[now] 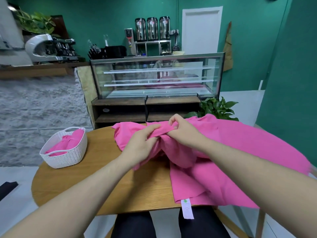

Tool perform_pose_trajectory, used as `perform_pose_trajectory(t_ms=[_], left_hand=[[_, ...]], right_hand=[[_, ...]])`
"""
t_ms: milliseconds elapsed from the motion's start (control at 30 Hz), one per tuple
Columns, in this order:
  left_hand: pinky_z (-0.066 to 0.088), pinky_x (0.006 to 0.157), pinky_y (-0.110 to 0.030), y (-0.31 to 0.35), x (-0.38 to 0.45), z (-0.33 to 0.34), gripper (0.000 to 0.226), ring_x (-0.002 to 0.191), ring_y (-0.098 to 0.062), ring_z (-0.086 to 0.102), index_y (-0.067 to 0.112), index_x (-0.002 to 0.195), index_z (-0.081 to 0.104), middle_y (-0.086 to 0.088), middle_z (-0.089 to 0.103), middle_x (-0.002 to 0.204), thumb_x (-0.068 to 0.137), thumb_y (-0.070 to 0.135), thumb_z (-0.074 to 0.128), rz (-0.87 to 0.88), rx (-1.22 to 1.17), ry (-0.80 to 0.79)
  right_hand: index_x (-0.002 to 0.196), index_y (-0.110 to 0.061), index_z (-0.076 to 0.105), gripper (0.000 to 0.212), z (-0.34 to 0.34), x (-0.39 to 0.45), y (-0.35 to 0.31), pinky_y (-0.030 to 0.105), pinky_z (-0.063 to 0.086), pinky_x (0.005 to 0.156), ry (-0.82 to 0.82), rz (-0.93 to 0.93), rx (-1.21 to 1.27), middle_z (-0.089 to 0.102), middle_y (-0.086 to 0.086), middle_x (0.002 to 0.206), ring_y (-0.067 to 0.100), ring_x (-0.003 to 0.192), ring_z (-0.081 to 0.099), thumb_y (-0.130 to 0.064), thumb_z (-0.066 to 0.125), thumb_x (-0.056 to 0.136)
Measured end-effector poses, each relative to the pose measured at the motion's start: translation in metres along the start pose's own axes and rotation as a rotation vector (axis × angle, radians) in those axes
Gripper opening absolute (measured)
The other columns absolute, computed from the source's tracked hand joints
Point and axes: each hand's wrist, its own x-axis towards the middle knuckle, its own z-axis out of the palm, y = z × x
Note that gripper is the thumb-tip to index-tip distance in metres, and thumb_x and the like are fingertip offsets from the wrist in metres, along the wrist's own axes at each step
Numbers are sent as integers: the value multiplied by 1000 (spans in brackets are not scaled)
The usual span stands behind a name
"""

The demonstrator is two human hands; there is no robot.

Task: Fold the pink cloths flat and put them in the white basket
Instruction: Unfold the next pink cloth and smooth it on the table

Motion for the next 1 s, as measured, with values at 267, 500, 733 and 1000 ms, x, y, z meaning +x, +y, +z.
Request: perform_pose_trajectory(t_ms=[267, 500, 733, 1000], left_hand=[[44, 95, -20, 6, 5, -19, 25, 110, -12, 60, 20, 111, 66, 7, 69, 108, 99, 10, 47, -243, -354, 111], [42, 102, -26, 5, 6, -30, 40, 114, -3, 52, 22, 121, 52, 5, 53, 124, 89, -2, 46, -230, -196, 142], [39, 47, -14, 45, -9, -21, 111, 51, -1, 53, 45, 152, -9, 22, 66, 100, 83, -3, 64, -137, -214, -300], [38, 64, -14, 50, -5, -36, 18, 77, -12, 56, 12, 95, 64, 8, 63, 82, 96, 13, 46, -194, 41, 38]], right_hand=[[75, -15, 63, 18, -20, -18, 22, 23, 43, 58, -70, 79, 114, 59, -2, 65, 8, 56, 49, -21, 69, 91], [81, -25, 49, 24, -16, -16, 2, 24, 39, 68, 120, 111, 150, 54, -9, 80, 7, 76, 48, -30, 43, 104], [91, -19, 62, 19, -1, -9, -43, 35, 47, 85, -10, -48, 60, 67, -2, 93, 12, 85, 58, -32, 51, 100], [97, -34, 44, 63, -16, -32, -47, 34, 41, 62, 209, -97, -176, 55, -11, 67, 11, 67, 54, -86, 58, 64]])
